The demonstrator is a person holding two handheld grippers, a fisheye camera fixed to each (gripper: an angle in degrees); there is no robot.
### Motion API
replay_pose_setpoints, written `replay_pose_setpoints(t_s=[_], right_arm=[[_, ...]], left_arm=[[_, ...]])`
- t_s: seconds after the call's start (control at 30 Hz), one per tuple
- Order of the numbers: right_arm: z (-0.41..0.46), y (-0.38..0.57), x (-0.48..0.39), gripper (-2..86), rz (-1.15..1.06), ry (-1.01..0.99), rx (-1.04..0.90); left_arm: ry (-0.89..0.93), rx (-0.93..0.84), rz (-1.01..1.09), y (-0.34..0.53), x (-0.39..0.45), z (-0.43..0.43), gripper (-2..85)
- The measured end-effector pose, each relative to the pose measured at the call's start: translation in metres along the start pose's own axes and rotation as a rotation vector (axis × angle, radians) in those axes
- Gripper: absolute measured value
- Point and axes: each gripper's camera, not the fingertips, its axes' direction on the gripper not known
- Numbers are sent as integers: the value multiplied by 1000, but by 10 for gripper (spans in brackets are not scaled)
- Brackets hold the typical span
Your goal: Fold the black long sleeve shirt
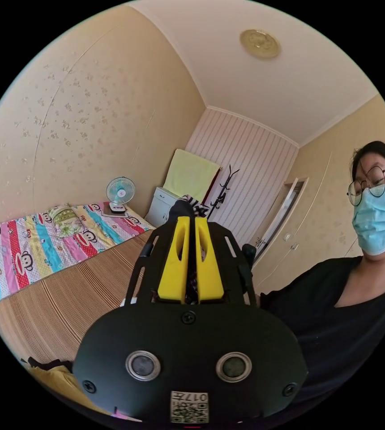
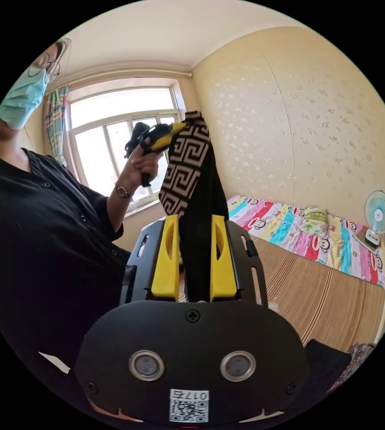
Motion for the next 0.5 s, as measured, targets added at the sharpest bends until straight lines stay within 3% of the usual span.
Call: replay_pose_setpoints(t_s=[0.13, 0.27, 0.4, 0.5], right_arm=[[16, 9, -8, 127, 38, 27, 21], [26, -15, 4, 73, 80, 120, 24], [-2, -46, 14, 24, 81, 326, 90], [-35, -66, 25, 16, 103, 326, 184]], left_arm=[[14, 30, 18, -17, 4, -15, -6], [-14, 33, 22, -27, 1, -31, -6], [-62, 49, -18, -31, -17, -64, -6], [-65, 69, -67, -27, -36, -88, -6]])
